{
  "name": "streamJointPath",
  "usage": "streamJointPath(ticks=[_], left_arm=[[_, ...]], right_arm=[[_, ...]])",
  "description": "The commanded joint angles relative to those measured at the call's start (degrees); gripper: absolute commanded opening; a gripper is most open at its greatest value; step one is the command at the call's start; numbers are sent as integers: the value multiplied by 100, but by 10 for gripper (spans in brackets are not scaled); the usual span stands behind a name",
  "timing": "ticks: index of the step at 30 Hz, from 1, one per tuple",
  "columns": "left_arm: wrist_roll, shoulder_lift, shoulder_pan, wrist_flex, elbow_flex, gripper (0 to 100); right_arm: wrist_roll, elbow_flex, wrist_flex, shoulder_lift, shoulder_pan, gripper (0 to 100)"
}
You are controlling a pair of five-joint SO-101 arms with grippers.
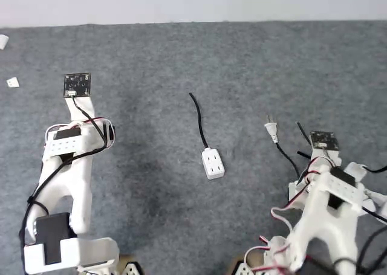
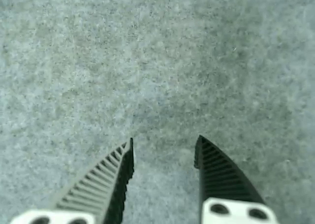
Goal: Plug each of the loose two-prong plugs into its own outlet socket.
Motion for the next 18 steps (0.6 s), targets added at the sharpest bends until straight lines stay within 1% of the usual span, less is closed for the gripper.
streamJointPath(ticks=[1, 5, 9, 12, 15, 18], left_arm=[[-53, -26, 18, 26, -242, 195], [-53, -26, 18, 26, -242, 195], [-53, -26, 18, 26, -242, 195], [-53, -26, 18, 26, -242, 195], [-53, -26, 18, 26, -242, 195], [-53, -26, 18, 26, -242, 195]], right_arm=[[9, 26, 462, -1349, 22, 9], [18, 176, 945, -3160, -31, 8], [44, 334, 1156, -4884, -400, 8], [44, 334, 1288, -5868, -567, 8], [26, 176, 1446, -6343, -822, 8], [18, -88, 1429, -6211, -1112, 8]])
